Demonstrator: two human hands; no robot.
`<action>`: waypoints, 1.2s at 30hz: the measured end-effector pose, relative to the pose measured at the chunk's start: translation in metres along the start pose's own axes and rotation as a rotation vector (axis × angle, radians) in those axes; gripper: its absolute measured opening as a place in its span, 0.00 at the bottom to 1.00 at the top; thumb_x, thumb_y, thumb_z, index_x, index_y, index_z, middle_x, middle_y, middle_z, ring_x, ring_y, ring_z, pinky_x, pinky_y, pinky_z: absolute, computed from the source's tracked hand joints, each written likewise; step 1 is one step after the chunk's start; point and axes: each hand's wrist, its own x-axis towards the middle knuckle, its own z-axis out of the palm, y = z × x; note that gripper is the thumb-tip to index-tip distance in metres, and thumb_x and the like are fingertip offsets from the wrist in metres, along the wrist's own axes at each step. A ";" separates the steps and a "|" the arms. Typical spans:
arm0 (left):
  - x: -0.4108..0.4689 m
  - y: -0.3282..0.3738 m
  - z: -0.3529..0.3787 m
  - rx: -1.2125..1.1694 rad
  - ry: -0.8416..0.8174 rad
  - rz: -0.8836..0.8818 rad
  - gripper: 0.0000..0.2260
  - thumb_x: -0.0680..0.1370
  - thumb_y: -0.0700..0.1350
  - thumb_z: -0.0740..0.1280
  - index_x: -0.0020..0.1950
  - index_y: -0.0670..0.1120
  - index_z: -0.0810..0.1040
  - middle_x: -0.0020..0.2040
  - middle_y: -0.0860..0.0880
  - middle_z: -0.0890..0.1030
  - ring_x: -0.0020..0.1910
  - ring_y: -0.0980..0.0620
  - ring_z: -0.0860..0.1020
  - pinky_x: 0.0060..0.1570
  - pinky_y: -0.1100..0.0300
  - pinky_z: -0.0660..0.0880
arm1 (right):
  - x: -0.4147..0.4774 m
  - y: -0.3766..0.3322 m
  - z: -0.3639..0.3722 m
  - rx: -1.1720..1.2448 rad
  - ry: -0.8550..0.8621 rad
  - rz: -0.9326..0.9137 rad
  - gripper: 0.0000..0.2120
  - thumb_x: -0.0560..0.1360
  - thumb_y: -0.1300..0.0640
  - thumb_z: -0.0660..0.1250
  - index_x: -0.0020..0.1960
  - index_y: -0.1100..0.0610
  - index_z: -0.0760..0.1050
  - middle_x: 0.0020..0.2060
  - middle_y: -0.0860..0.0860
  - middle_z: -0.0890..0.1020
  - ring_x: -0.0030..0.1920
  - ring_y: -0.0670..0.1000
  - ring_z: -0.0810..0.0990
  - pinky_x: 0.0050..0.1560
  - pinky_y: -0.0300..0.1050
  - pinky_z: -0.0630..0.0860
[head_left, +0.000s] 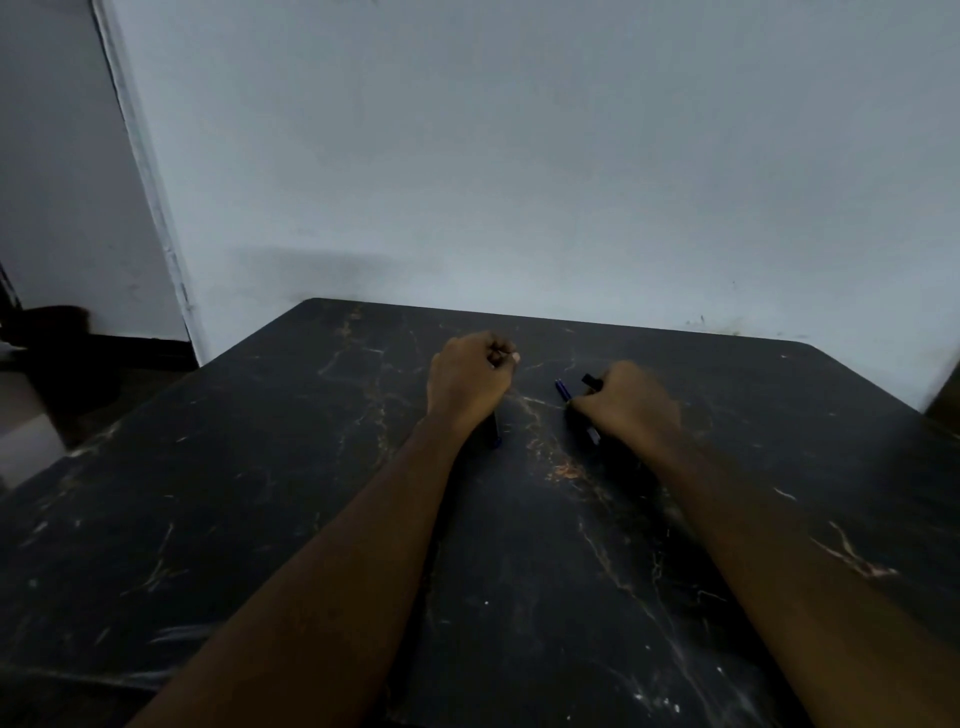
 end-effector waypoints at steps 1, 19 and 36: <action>0.000 0.000 0.000 -0.002 0.001 0.001 0.04 0.75 0.50 0.69 0.47 0.53 0.83 0.38 0.59 0.80 0.40 0.59 0.79 0.45 0.61 0.77 | 0.000 0.000 0.000 0.002 0.003 -0.001 0.12 0.69 0.46 0.70 0.38 0.54 0.74 0.32 0.50 0.78 0.34 0.49 0.79 0.33 0.43 0.75; 0.000 0.005 0.001 -0.123 -0.024 -0.075 0.10 0.77 0.54 0.68 0.48 0.48 0.84 0.43 0.51 0.84 0.44 0.54 0.81 0.49 0.55 0.79 | -0.003 0.000 -0.007 0.449 0.137 -0.088 0.09 0.69 0.51 0.76 0.36 0.57 0.83 0.32 0.54 0.84 0.33 0.50 0.82 0.33 0.48 0.76; 0.004 0.018 -0.013 -0.761 0.024 -0.247 0.10 0.78 0.47 0.69 0.47 0.40 0.84 0.40 0.51 0.83 0.27 0.68 0.74 0.27 0.75 0.68 | -0.010 -0.014 -0.008 0.640 0.225 -0.291 0.19 0.74 0.42 0.69 0.38 0.58 0.81 0.29 0.50 0.81 0.32 0.49 0.80 0.34 0.47 0.73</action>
